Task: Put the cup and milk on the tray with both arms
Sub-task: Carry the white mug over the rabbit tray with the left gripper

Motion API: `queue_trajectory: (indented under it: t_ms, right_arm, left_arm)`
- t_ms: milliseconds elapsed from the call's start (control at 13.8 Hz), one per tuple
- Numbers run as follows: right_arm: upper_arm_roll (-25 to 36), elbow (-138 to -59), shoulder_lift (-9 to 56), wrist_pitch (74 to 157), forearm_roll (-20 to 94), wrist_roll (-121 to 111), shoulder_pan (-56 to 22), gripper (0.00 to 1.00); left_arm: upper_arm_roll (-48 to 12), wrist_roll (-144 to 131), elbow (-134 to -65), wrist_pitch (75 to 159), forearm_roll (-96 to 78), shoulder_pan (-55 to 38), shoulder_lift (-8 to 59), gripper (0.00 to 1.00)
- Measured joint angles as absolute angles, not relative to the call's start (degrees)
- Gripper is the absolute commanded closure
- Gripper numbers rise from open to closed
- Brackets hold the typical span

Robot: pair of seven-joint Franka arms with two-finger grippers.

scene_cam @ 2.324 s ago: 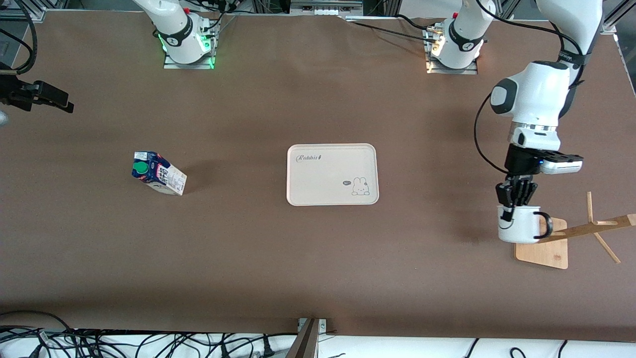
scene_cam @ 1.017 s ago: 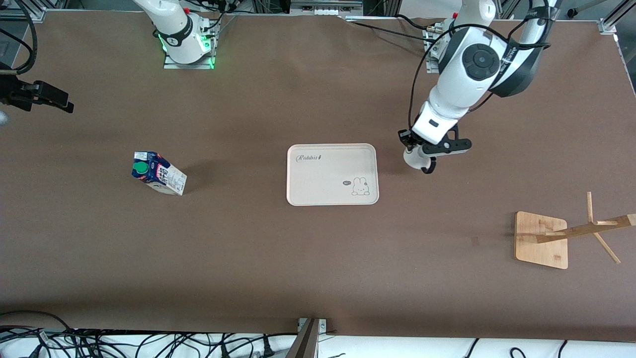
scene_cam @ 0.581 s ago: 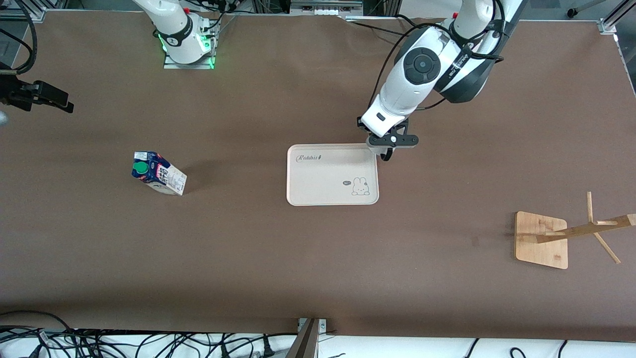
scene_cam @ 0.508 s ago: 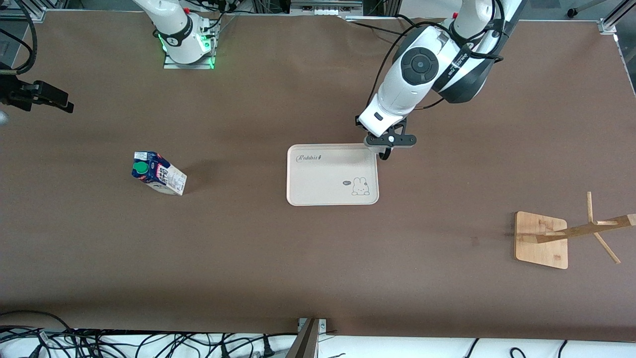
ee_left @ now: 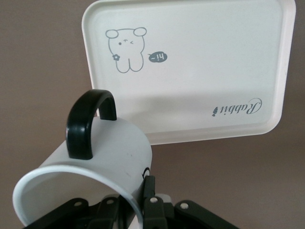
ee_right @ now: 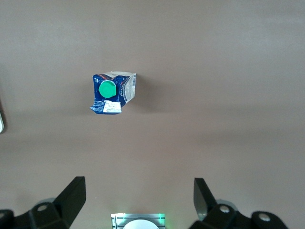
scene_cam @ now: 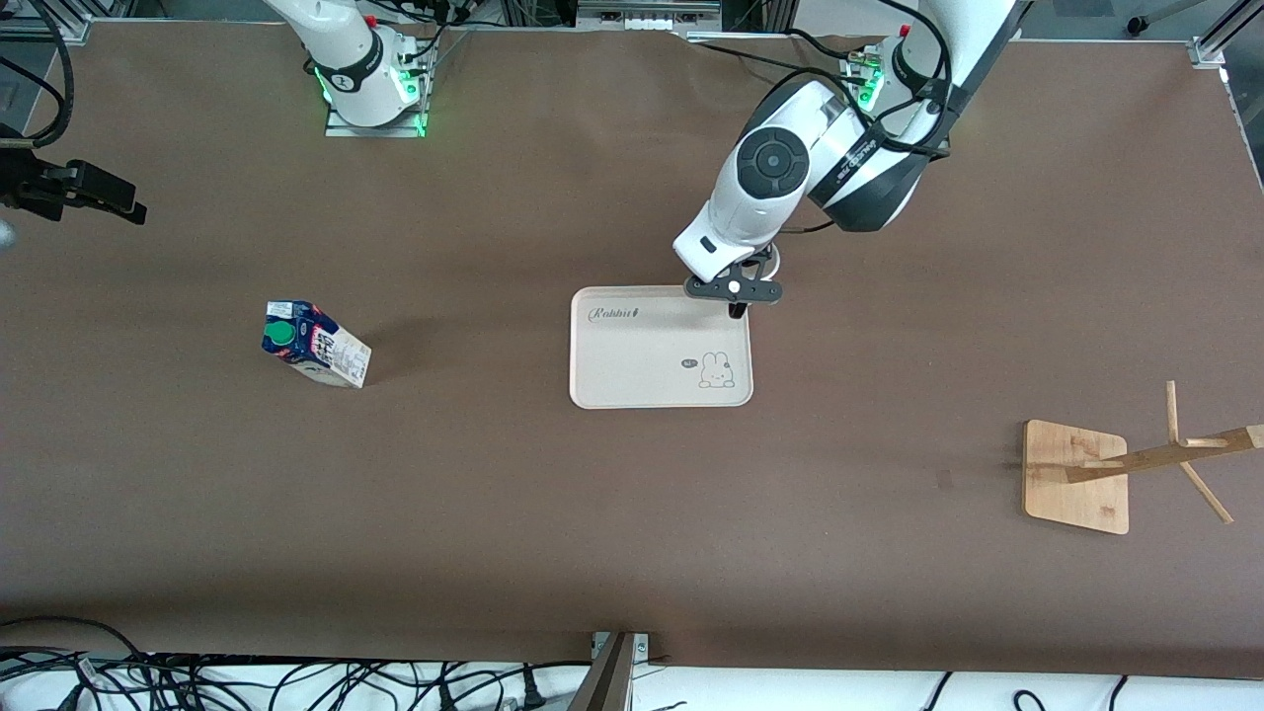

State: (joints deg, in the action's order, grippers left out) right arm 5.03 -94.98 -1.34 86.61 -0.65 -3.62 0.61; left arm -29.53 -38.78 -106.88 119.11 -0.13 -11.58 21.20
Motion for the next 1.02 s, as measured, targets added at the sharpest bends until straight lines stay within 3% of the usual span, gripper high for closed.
queue_trajectory:
  t_ms: [291,1017]
  right_arm:
    - [5.03,-94.98,-1.34,86.61,-0.65,-3.62,0.61,0.0]
    - [5.03,-94.96,-1.34,86.61,-0.65,-3.62,0.61,0.0]
  left_arm:
    - [-29.37,-42.33,-102.52,119.24,0.23,-14.92,25.8,1.0]
    - [-26.24,-43.31,-99.08,125.17,5.85,-16.38,34.23,1.0]
